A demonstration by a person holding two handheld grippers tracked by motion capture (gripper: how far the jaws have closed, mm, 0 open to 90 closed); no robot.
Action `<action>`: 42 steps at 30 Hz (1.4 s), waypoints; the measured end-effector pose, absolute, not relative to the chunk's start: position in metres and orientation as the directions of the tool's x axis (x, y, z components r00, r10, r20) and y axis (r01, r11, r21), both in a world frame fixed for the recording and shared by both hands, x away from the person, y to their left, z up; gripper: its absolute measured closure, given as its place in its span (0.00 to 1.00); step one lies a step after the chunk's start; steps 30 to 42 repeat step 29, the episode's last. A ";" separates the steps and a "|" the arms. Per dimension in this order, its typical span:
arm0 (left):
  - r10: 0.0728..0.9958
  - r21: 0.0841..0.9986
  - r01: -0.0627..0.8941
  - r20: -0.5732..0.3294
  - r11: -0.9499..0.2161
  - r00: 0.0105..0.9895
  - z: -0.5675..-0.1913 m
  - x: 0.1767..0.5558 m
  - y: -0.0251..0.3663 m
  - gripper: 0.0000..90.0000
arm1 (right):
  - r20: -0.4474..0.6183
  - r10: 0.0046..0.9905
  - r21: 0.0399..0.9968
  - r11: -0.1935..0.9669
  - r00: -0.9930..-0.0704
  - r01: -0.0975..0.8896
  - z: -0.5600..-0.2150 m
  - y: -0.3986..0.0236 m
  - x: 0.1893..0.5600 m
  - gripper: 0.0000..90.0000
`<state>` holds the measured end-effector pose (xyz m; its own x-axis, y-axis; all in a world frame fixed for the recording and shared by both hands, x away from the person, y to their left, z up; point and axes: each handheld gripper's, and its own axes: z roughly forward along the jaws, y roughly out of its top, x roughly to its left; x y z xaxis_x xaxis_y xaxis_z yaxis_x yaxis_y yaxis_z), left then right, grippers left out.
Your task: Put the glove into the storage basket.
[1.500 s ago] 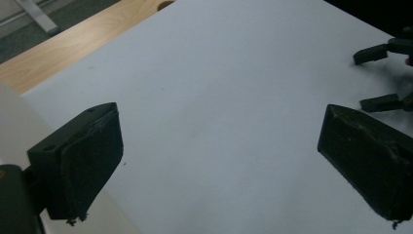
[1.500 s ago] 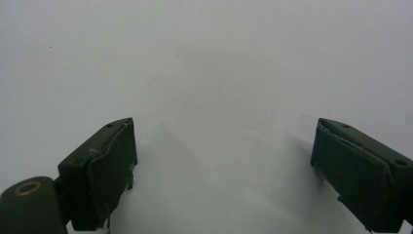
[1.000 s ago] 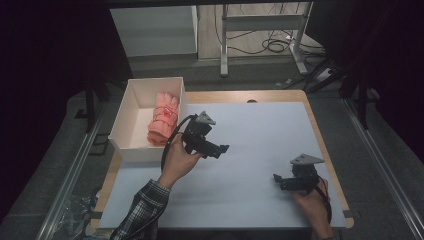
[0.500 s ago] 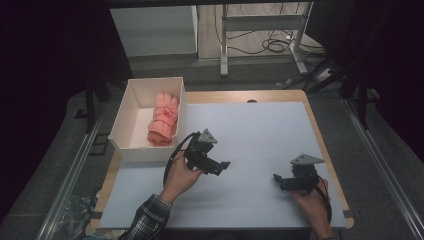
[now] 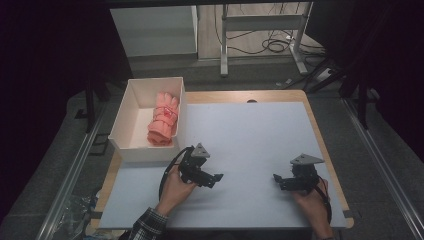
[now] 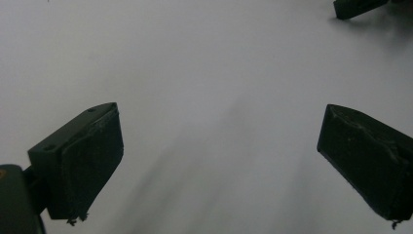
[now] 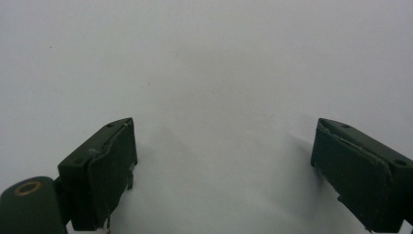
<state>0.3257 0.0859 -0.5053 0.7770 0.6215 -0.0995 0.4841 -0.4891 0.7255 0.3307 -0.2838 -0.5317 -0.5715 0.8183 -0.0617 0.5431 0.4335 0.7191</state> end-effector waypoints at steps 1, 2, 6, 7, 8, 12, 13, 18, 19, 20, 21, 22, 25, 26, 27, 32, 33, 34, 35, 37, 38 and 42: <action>0.624 0.726 0.484 -0.097 -0.488 0.775 -0.508 0.325 0.087 0.04 | -0.062 0.818 0.719 0.434 -0.572 0.543 -0.532 -0.284 0.331 0.11; 0.626 0.727 0.483 -0.094 -0.488 0.774 -0.510 0.324 0.088 0.04 | -0.062 0.818 0.719 0.434 -0.572 0.543 -0.532 -0.284 0.331 0.11; 0.631 0.724 0.488 -0.094 -0.487 0.770 -0.521 0.320 0.091 0.03 | -0.061 0.818 0.719 0.433 -0.571 0.543 -0.532 -0.284 0.331 0.11; 0.632 0.719 0.489 -0.089 -0.494 0.770 -0.524 0.319 0.092 0.03 | -0.062 0.818 0.719 0.433 -0.571 0.543 -0.532 -0.284 0.331 0.11; 0.633 0.718 0.490 -0.088 -0.495 0.769 -0.526 0.319 0.093 0.03 | -0.062 0.818 0.719 0.433 -0.571 0.543 -0.532 -0.284 0.331 0.11; 0.641 0.709 0.494 -0.079 -0.502 0.764 -0.534 0.316 0.095 0.03 | -0.062 0.818 0.719 0.433 -0.571 0.543 -0.532 -0.284 0.331 0.11; 0.641 0.707 0.494 -0.075 -0.506 0.764 -0.537 0.316 0.096 0.03 | -0.062 0.819 0.719 0.433 -0.571 0.543 -0.532 -0.284 0.331 0.11; 0.645 0.702 0.491 -0.059 -0.516 0.762 -0.546 0.312 0.096 0.03 | -0.062 0.818 0.719 0.433 -0.572 0.543 -0.532 -0.284 0.331 0.11; 0.647 0.699 0.490 -0.051 -0.520 0.761 -0.546 0.312 0.096 0.03 | -0.062 0.818 0.719 0.434 -0.572 0.543 -0.532 -0.284 0.331 0.11; 0.651 0.698 0.490 -0.045 -0.522 0.758 -0.547 0.311 0.095 0.03 | -0.062 0.818 0.719 0.434 -0.572 0.543 -0.532 -0.284 0.331 0.11; 0.652 0.695 0.487 -0.036 -0.529 0.758 -0.547 0.311 0.094 0.03 | -0.062 0.818 0.719 0.434 -0.572 0.543 -0.532 -0.284 0.331 0.11; 0.652 0.693 0.487 -0.033 -0.531 0.758 -0.547 0.310 0.093 0.03 | -0.062 0.818 0.719 0.434 -0.571 0.543 -0.532 -0.284 0.331 0.11; 0.652 0.693 0.489 -0.036 -0.530 0.758 -0.547 0.311 0.093 0.03 | -0.063 0.818 0.719 0.434 -0.572 0.542 -0.532 -0.284 0.331 0.11; 0.654 0.695 0.490 -0.038 -0.526 0.756 -0.547 0.311 0.093 0.02 | -0.062 0.818 0.719 0.434 -0.572 0.543 -0.532 -0.284 0.331 0.11; 0.651 0.694 0.487 -0.035 -0.530 0.758 -0.547 0.311 0.093 0.02 | -0.063 0.818 0.719 0.434 -0.572 0.542 -0.532 -0.284 0.331 0.11; 0.652 0.694 0.487 -0.033 -0.531 0.758 -0.548 0.311 0.093 0.02 | -0.062 0.818 0.719 0.434 -0.572 0.543 -0.532 -0.284 0.330 0.11; 0.652 0.694 0.487 -0.033 -0.531 0.758 -0.548 0.311 0.093 0.02 | -0.062 0.818 0.719 0.434 -0.572 0.543 -0.532 -0.284 0.330 0.11; 0.652 0.694 0.487 -0.033 -0.531 0.758 -0.548 0.311 0.093 0.02 | -0.062 0.818 0.719 0.434 -0.572 0.543 -0.532 -0.284 0.330 0.11; 0.652 0.694 0.487 -0.033 -0.531 0.758 -0.548 0.311 0.093 0.02 | -0.062 0.818 0.719 0.434 -0.572 0.543 -0.532 -0.284 0.330 0.11; 0.652 0.694 0.487 -0.033 -0.531 0.758 -0.548 0.311 0.093 0.02 | -0.062 0.818 0.719 0.434 -0.572 0.543 -0.532 -0.284 0.330 0.11; 0.652 0.694 0.487 -0.033 -0.531 0.758 -0.548 0.311 0.093 0.02 | -0.062 0.818 0.719 0.434 -0.572 0.543 -0.532 -0.284 0.330 0.11; 0.652 0.694 0.487 -0.033 -0.531 0.758 -0.548 0.311 0.093 0.02 | -0.062 0.818 0.719 0.434 -0.572 0.543 -0.532 -0.284 0.330 0.11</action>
